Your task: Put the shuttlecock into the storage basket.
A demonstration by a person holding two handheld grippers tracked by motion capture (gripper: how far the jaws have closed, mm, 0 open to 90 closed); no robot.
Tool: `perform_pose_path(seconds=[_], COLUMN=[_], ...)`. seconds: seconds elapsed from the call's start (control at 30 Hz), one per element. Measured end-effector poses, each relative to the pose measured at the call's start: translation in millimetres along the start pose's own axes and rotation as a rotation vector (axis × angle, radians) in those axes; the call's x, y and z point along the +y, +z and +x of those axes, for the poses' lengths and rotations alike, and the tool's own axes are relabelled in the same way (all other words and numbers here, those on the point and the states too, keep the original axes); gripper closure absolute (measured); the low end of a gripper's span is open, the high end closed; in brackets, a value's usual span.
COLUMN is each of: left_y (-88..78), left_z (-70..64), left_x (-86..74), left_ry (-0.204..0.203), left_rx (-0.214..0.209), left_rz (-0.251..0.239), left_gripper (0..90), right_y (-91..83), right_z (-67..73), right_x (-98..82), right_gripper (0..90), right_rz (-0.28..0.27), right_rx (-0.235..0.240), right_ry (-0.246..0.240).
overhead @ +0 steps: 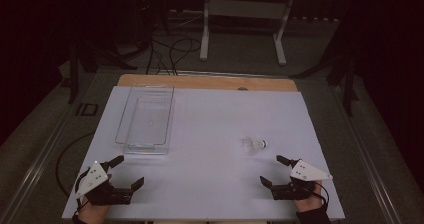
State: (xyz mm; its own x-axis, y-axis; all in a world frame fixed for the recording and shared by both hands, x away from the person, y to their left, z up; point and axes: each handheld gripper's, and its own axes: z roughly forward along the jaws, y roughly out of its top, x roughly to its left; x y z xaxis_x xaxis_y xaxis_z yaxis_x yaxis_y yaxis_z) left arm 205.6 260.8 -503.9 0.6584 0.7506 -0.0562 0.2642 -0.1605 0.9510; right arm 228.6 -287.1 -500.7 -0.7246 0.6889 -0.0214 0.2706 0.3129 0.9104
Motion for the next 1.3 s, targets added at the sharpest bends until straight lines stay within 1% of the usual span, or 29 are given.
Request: perform_pose_path(seconds=[0.03, 0.2, 0.33, 0.5, 0.63, 0.77, 0.83, 0.9, 1.0, 1.13, 1.17, 1.2, 1.3], left_y=[-0.1, 0.3, 0.4, 0.8, 1.2, 1.3, 1.3, 1.4, 2.0, 2.3, 2.2, 2.2, 2.3], left_z=[-0.1, 0.2, 0.4, 0.0, -0.6, -0.5, -0.6, -0.7, -1.1, -1.1, -1.0, -1.0, -0.6], left_x=[0.0, -0.3, -0.5, -0.5, -0.6, -0.6, -0.7, -0.7, -0.9, -0.9, -0.9, -0.9, -0.9], left_ry=[0.001, -0.002, -0.004, -0.006, -0.002, -0.003, -0.003, 0.000, 0.001, 0.003, 0.002, 0.002, 0.000], left_rx=[0.000, -0.003, -0.007, -0.010, -0.015, -0.017, -0.019, -0.023, -0.028, -0.030, -0.030, -0.030, -0.030], left_rz=[0.000, -0.002, -0.004, -0.003, 0.001, 0.001, 0.003, 0.006, 0.007, 0.011, 0.010, 0.009, 0.010], left_gripper=[0.1, 0.0, 0.0, 0.0, 0.1, 0.1, 0.1, 0.0, 0.1, 0.0, 0.0, 0.0, 0.0], right_y=[-0.6, -2.2, -1.0, -1.7, -0.8, -1.8, -2.8, -3.9, -5.3, -7.2, -9.2, -10.1, -12.7], right_z=[0.0, -0.8, -1.2, -1.8, -1.4, -0.9, -0.6, -0.9, -0.7, -1.3, -1.3, -1.6, -0.6], right_x=[0.3, 0.7, 0.0, 0.1, -0.3, 1.1, 2.4, 4.4, 8.0, 12.0, 15.2, 17.0, 21.0], right_gripper=[8.4, 8.3, 8.4, 8.4, 8.4, 8.3, 8.3, 8.4, 8.3, 8.3, 8.3, 8.3, 8.3], right_rz=[0.001, -0.006, 0.007, 0.007, 0.007, 0.009, 0.006, 0.006, 0.034, 0.036, 0.030, 0.030, 0.018], right_rx=[-0.008, -0.014, -0.009, -0.006, -0.003, -0.008, -0.021, -0.017, -0.022, -0.013, -0.015, -0.005, -0.005], right_ry=[0.002, 0.013, 0.021, 0.030, 0.026, 0.023, 0.014, 0.015, 0.024, 0.028, 0.019, 0.018, -0.004])
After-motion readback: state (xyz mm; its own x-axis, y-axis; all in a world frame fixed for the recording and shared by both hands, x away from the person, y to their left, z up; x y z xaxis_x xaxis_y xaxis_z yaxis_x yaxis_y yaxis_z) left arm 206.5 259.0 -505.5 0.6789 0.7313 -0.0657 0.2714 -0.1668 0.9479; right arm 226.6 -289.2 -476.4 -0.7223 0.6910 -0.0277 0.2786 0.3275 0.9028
